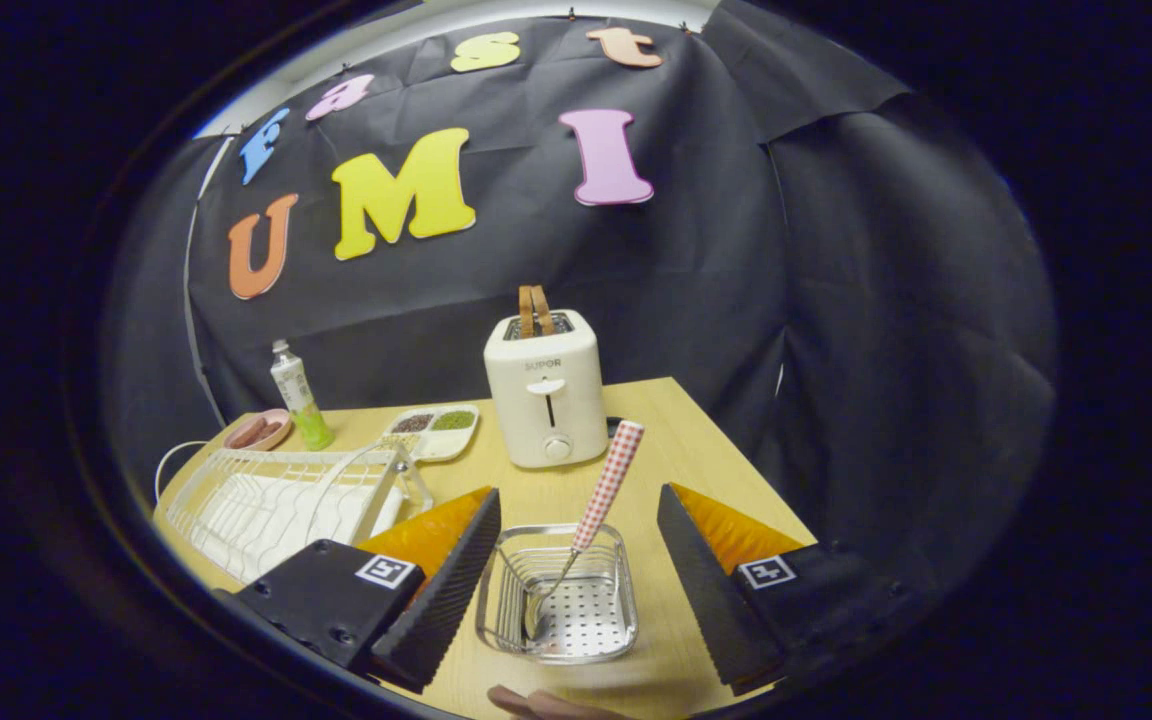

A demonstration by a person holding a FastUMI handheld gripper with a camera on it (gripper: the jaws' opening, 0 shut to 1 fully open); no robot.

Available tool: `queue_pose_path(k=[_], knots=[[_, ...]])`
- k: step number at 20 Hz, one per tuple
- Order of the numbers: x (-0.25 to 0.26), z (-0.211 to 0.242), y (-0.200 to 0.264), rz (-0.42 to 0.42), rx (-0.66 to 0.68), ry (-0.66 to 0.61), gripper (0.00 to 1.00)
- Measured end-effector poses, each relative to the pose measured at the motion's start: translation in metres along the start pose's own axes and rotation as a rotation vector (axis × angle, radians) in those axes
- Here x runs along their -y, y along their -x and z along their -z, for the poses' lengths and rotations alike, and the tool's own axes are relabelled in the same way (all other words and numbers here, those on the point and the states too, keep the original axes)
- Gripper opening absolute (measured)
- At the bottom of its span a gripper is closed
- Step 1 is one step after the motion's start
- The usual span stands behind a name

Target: Take the plate from the dish rack, then take the spoon from the basket and place it into the plate.

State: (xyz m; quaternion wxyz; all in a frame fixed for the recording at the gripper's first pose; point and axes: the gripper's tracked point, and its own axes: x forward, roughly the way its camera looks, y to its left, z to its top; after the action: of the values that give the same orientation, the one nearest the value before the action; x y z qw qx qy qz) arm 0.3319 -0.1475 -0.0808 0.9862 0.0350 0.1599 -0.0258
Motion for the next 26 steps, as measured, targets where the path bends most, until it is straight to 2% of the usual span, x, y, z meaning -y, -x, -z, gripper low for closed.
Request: queue_pose_path(k=[2,3,6,7,9,12,17,22,26], knots=[[-0.001,-0.006,-0.015,-0.027,0.001,-0.021,0.97],[0.0,-0.005,-0.021,-0.029,-0.012,-0.022,0.89],[0.002,0.008,-0.036,-0.018,-0.069,0.004,0.57],[0.002,0.002,-0.038,-0.024,-0.04,-0.006,0.47],[-0.012,-0.004,-0.028,-0.092,-0.011,-0.046,0.23],[-0.009,-0.02,-0.017,-0.077,0.066,-0.05,0.16],[-0.017,-0.056,0.031,-0.06,0.206,-0.009,0.15],[-0.047,-0.08,0.103,-0.09,0.305,0.029,0.15],[-0.084,-0.077,0.16,-0.14,0.349,0.043,0.15]])
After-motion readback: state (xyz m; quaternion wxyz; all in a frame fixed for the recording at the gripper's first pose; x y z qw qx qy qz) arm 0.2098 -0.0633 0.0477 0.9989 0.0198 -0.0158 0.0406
